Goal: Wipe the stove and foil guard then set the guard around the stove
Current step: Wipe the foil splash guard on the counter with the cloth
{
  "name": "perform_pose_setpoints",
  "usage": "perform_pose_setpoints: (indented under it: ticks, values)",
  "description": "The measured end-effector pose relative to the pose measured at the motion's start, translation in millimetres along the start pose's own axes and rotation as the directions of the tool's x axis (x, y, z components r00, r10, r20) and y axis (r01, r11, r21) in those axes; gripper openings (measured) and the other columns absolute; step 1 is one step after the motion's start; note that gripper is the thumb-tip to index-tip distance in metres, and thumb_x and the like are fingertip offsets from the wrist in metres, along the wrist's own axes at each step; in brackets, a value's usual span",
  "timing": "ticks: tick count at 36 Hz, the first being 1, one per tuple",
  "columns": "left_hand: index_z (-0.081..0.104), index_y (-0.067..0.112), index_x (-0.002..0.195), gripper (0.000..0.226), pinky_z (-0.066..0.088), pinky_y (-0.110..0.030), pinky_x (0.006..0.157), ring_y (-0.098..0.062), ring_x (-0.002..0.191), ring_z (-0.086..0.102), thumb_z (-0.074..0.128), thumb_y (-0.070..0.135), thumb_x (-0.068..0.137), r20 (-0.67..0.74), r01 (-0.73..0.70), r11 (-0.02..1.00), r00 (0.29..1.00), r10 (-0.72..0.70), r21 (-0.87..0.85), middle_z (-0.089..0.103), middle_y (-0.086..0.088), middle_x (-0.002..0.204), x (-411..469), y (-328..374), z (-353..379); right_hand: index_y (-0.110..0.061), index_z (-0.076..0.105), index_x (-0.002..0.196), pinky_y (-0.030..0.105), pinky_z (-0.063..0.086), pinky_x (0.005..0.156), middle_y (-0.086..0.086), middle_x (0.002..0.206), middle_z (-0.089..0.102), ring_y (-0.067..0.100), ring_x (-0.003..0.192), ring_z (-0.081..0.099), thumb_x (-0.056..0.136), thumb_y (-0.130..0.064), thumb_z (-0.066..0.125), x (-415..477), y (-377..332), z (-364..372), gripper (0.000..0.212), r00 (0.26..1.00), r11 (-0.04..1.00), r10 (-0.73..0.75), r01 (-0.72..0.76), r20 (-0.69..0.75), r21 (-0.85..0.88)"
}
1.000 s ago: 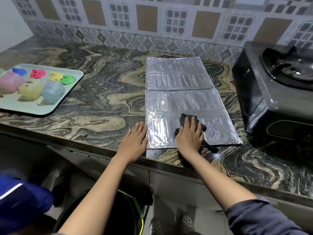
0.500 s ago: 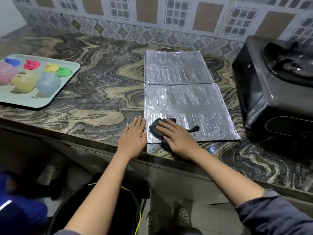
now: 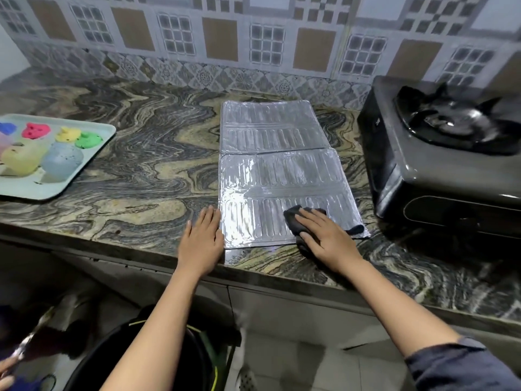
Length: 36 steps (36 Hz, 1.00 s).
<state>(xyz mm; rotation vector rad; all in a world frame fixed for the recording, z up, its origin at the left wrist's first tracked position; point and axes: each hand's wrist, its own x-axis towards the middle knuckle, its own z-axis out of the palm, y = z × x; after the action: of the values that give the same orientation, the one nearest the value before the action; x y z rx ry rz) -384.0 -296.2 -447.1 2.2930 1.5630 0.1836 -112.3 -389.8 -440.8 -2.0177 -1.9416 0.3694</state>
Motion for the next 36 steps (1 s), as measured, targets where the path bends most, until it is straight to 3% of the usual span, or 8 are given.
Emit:
perform_pose_setpoints:
  ticks: [6,17,26,36]
  values:
    - [0.007,0.022,0.150,0.052,-0.003,-0.036,0.119,-0.009,0.145,-0.004,0.020,0.027,0.099,-0.015,0.012,1.000,1.000,-0.013,-0.024,0.000,0.005,0.158,-3.6,2.8,-0.5,-0.033,0.037,0.140,0.033,0.021,0.113,-0.016,0.151,0.028,0.010,0.143,0.020,0.096,-0.042,0.041,-9.3,14.6,-6.2,0.046,0.992,0.992,0.119,-0.118,-0.044,0.034]
    - [0.012,0.023,0.149,0.051,-0.002,-0.036,0.119,-0.009,0.146,-0.001,0.022,0.026,0.100,-0.034,0.021,0.999,0.999,-0.022,-0.044,0.004,0.005,0.158,-3.5,1.6,1.4,-0.026,0.041,0.139,0.033,0.019,0.114,-0.009,0.151,0.032,0.014,0.142,0.021,0.095,-0.038,0.043,-16.7,32.1,-14.3,0.046,0.955,0.962,0.267,-0.256,-0.131,0.099]
    - [0.013,0.023,0.149,0.050,-0.002,-0.036,0.119,-0.009,0.146,-0.001,0.022,0.028,0.100,-0.035,0.005,0.999,0.999,-0.006,-0.041,0.004,0.005,0.158,-4.0,-1.3,1.9,-0.015,0.051,0.133,0.031,0.022,0.112,0.002,0.143,0.046,0.021,0.136,0.033,0.094,-0.022,0.049,-11.5,29.7,-15.2,0.039,0.935,0.953,0.284,-0.250,-0.211,0.173]
    - [0.024,0.024,0.147,0.050,-0.001,-0.037,0.118,-0.011,0.146,0.003,0.033,0.034,0.099,-0.036,-0.013,0.988,0.999,0.007,-0.157,0.011,0.003,0.158,-3.3,-5.9,-1.3,-0.004,0.056,0.125,0.032,0.033,0.100,0.012,0.128,0.057,0.031,0.117,0.047,0.093,-0.005,0.044,6.9,20.0,-21.0,0.033,0.861,0.914,0.388,-0.314,-0.330,0.256]
